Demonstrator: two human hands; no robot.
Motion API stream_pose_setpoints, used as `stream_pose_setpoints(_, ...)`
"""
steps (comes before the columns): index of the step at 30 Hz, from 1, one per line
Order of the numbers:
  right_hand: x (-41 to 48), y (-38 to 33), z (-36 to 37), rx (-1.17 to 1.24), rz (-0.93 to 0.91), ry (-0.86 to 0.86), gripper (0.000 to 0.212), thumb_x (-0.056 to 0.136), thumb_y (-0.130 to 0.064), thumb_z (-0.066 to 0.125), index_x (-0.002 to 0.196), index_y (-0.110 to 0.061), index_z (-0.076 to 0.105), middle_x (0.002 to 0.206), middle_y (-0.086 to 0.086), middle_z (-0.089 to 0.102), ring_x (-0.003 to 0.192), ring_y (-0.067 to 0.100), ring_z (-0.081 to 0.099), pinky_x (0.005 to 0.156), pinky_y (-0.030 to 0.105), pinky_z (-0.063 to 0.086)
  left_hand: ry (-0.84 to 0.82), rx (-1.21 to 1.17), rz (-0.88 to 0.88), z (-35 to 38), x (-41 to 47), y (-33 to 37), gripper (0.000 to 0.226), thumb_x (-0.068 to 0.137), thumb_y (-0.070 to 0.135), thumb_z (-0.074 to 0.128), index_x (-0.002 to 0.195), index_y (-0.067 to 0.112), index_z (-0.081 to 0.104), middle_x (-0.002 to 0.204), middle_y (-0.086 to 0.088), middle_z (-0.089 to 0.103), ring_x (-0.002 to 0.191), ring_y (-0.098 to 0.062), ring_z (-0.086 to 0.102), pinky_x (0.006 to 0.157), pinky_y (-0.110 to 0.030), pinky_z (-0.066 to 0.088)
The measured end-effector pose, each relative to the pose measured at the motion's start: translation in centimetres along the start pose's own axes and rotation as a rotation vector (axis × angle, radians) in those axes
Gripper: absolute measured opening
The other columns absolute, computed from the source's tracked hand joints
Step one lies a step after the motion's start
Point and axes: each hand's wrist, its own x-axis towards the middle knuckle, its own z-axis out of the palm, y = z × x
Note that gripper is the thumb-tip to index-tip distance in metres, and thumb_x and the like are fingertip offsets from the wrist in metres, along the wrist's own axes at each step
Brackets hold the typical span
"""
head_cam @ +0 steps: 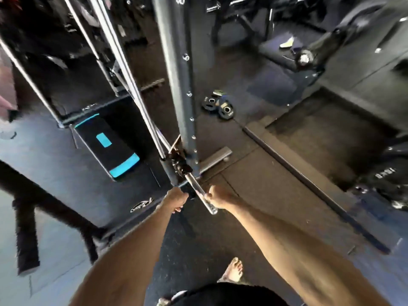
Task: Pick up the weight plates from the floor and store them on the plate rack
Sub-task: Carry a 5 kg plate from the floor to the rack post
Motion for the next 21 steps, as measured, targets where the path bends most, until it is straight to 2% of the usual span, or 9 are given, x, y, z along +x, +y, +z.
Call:
stream_pose_setpoints(3, -0.3, 6.4, -1.4, -0.021, 0.073, -0.027, 0.045, 0.101, -0.037, 0.046, 0.106, 0.005, 0.062, 0.113, 0.028, 0.065, 0.103, 0.038, 0.064, 0.076, 0.039, 0.046, -0.07, 0.15, 0.127, 4.9, 1.5, 5.5, 0.03, 0.097, 0.029, 0.051, 0.107, 0.004, 0.065, 0.101, -0.014, 0.071, 0.082, -0.029, 0.07, 0.067, -0.034, 0.059)
stream_pose_setpoints(6, -0.3, 11.3, -3.9, -0.045, 0.125, -0.051, 0.048, 0.103, -0.037, 0.041, 0.116, 0.006, 0.059, 0.122, 0.028, 0.062, 0.111, 0.038, 0.062, 0.082, 0.04, 0.046, -0.14, 0.276, 0.197, 8.7, 2.8, 10.8, 0.037, 0.098, 0.032, 0.051, 0.115, 0.002, 0.064, 0.115, -0.018, 0.068, 0.105, -0.033, 0.066, 0.088, -0.038, 0.055)
stream_pose_setpoints(9, 0.7, 15.3, -6.4, -0.038, 0.177, -0.066, 0.047, 0.104, -0.036, 0.039, 0.125, 0.002, 0.056, 0.13, 0.026, 0.058, 0.119, 0.038, 0.058, 0.09, 0.039, 0.046, -0.244, 0.405, 0.237, 11.1, 4.7, 15.3, 0.041, 0.099, 0.032, 0.048, 0.104, -0.004, 0.067, 0.109, -0.023, 0.07, 0.103, -0.034, 0.067, 0.084, -0.037, 0.053)
stream_pose_setpoints(11, 2.1, 17.8, -8.0, -0.016, 0.21, -0.076, 0.043, 0.104, -0.037, 0.038, 0.12, -0.002, 0.057, 0.123, 0.025, 0.059, 0.119, 0.038, 0.057, 0.09, 0.04, 0.045, -0.271, 0.442, 0.239, 11.9, 6.7, 17.9, 0.04, 0.098, 0.033, 0.047, 0.103, -0.002, 0.066, 0.106, -0.022, 0.071, 0.101, -0.033, 0.069, 0.081, -0.035, 0.054)
stream_pose_setpoints(13, 4.2, 20.0, -9.7, -0.012, 0.239, -0.106, 0.036, 0.103, -0.039, 0.038, 0.085, -0.01, 0.053, 0.087, 0.019, 0.054, 0.101, 0.034, 0.061, 0.076, 0.034, 0.039, -0.284, 0.481, 0.223, 12.4, 9.0, 20.5, 0.038, 0.097, 0.034, 0.046, 0.108, 0.002, 0.063, 0.107, -0.019, 0.071, 0.098, -0.032, 0.069, 0.077, -0.033, 0.053)
stream_pose_setpoints(15, 6.9, 22.0, -11.8, -0.017, 0.247, -0.119, 0.044, 0.103, -0.039, 0.038, 0.065, -0.02, 0.029, 0.075, 0.012, 0.041, 0.086, 0.024, 0.051, 0.07, 0.03, 0.032, -0.298, 0.494, 0.212, 12.3, 11.7, 23.4, 0.037, 0.097, 0.034, 0.045, 0.108, 0.003, 0.062, 0.098, -0.015, 0.071, 0.091, -0.028, 0.071, 0.071, -0.031, 0.052)
stream_pose_setpoints(17, 9.4, 23.2, -14.9, -0.01, 0.286, -0.143, 0.04, 0.104, -0.039, 0.036, 0.069, -0.018, 0.037, 0.093, 0.024, 0.05, 0.09, 0.027, 0.056, 0.067, 0.03, 0.032, -0.312, 0.49, 0.214, 12.1, 14.6, 26.3, 0.036, 0.096, 0.033, 0.043, 0.104, 0.004, 0.062, 0.09, -0.014, 0.071, 0.085, -0.028, 0.071, 0.069, -0.031, 0.051)
stream_pose_setpoints(19, 12.3, 24.3, -17.9, -0.017, 0.287, -0.153, 0.039, 0.104, -0.038, 0.036, 0.094, -0.008, 0.059, 0.115, 0.027, 0.06, 0.106, 0.035, 0.062, 0.072, 0.031, 0.034, -0.322, 0.492, 0.212, 11.4, 17.2, 29.7, 0.034, 0.096, 0.033, 0.042, 0.101, 0.005, 0.062, 0.098, -0.015, 0.071, 0.092, -0.03, 0.069, 0.073, -0.033, 0.051)
stream_pose_setpoints(21, 15.1, 24.9, -21.0, -0.031, 0.267, -0.158, 0.041, 0.103, -0.039, 0.037, 0.093, -0.006, 0.06, 0.106, 0.024, 0.061, 0.108, 0.036, 0.063, 0.074, 0.032, 0.035, -0.337, 0.498, 0.207, 10.4, 19.5, 33.2, 0.035, 0.097, 0.035, 0.042, 0.1, 0.006, 0.063, 0.104, -0.016, 0.069, 0.097, -0.031, 0.068, 0.077, -0.033, 0.052)
